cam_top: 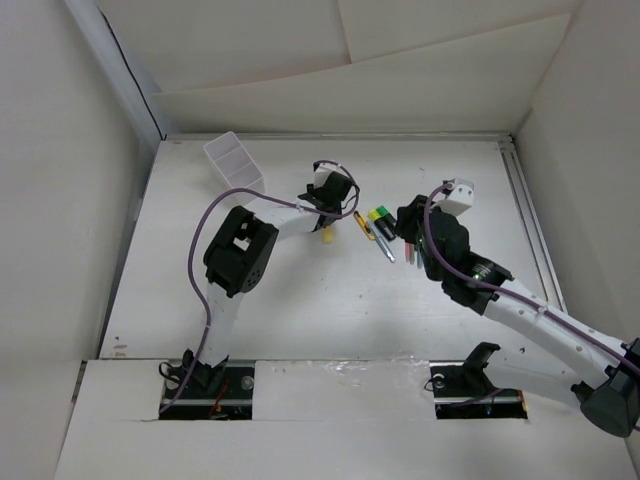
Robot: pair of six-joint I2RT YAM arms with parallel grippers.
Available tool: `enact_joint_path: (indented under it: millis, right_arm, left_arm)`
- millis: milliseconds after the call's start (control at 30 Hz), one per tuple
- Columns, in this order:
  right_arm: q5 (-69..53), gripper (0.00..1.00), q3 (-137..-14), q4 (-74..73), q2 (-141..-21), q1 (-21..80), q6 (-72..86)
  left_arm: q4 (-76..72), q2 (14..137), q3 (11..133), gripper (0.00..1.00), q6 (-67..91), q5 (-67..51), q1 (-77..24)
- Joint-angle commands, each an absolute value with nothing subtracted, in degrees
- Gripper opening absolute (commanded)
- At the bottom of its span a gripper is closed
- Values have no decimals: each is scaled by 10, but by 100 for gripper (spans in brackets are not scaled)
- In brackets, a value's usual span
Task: Sort the stationery into containers
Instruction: Pick up the pen from the center of the board.
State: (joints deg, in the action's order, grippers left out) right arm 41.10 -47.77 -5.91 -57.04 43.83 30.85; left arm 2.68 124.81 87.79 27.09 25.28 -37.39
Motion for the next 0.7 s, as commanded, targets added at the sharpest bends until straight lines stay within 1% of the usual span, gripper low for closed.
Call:
enact_joint_path:
  millis: [0,200,333,367,467,500,667]
  right_arm:
    - [400,48,-475,-36,-573,435,302]
    - [395,47,-480,-36,-584,435,302]
    - [401,47,-480,-36,-584,435,302]
    - [401,47,-480,-36,-584,435,302]
    - [401,47,-480,-36,-584,435,302]
    - [401,47,-480,-36,-584,435,302]
    - [395,47,-480,-36,-589,435,302]
  left_arm:
    - [40,1246,895,36,274,271,-373]
    - [53,1257,911,37,264,282,-373]
    - [60,1262,922,29,264,282,-373]
    - [60,1262,922,25,264,282,-373]
    - [60,1262,922,20,264,287,-373]
    - [60,1257,922,15,264,287,-373]
    - [54,1239,911,4,264,287,-373]
